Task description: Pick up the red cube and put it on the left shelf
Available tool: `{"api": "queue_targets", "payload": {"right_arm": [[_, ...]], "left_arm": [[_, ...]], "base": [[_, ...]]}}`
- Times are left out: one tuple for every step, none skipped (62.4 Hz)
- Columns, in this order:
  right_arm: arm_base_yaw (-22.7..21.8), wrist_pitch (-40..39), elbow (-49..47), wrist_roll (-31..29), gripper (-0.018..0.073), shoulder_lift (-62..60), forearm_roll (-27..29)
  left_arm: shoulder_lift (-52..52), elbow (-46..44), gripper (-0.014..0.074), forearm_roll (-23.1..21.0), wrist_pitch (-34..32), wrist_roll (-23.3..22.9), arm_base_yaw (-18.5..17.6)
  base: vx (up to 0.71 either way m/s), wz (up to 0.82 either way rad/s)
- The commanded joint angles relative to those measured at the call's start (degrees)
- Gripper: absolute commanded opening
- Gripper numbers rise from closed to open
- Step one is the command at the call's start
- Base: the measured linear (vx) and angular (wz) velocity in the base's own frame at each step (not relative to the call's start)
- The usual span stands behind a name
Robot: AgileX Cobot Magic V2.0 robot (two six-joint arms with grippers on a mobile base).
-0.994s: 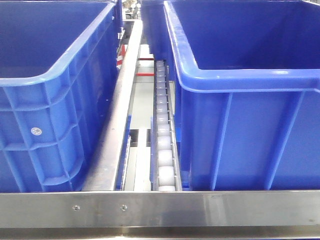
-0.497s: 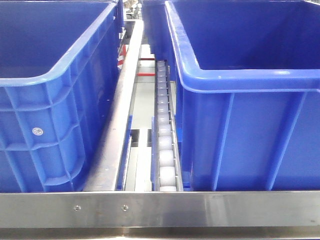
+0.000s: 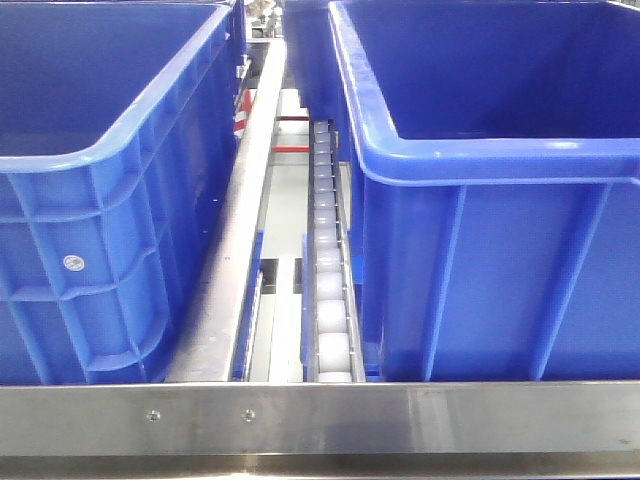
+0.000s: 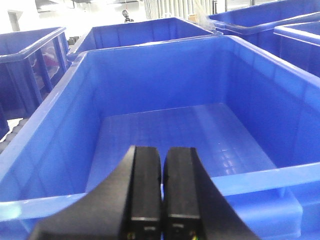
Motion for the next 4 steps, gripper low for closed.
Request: {"api": "queue_targets", "payload": {"right_arm": [[-0.33, -4.37, -1.45, -0.4, 0.0057, -1.01, 0.16], [-0.33, -4.37, -1.45, -0.4, 0.0057, -1.01, 0.16], [-0.33, -4.37, -1.45, -0.4, 0.0057, -1.01, 0.16], [-0.33, -4.37, -1.45, -0.4, 0.0057, -1.01, 0.16]], "left_arm": [[0.46, 1.26, 0.0106, -0.11, -4.8, 0.11, -0.39], [0.46, 1.26, 0.0106, -0.11, -4.8, 0.11, -0.39], [0.46, 1.26, 0.0106, -0.11, -4.8, 0.11, -0.39], [0.46, 1.26, 0.0106, -0.11, -4.8, 0.11, -0.39]], "base": [[0.0, 0.0], [0.0, 0.0], [0.0, 0.0], [0.0, 0.0]]}}
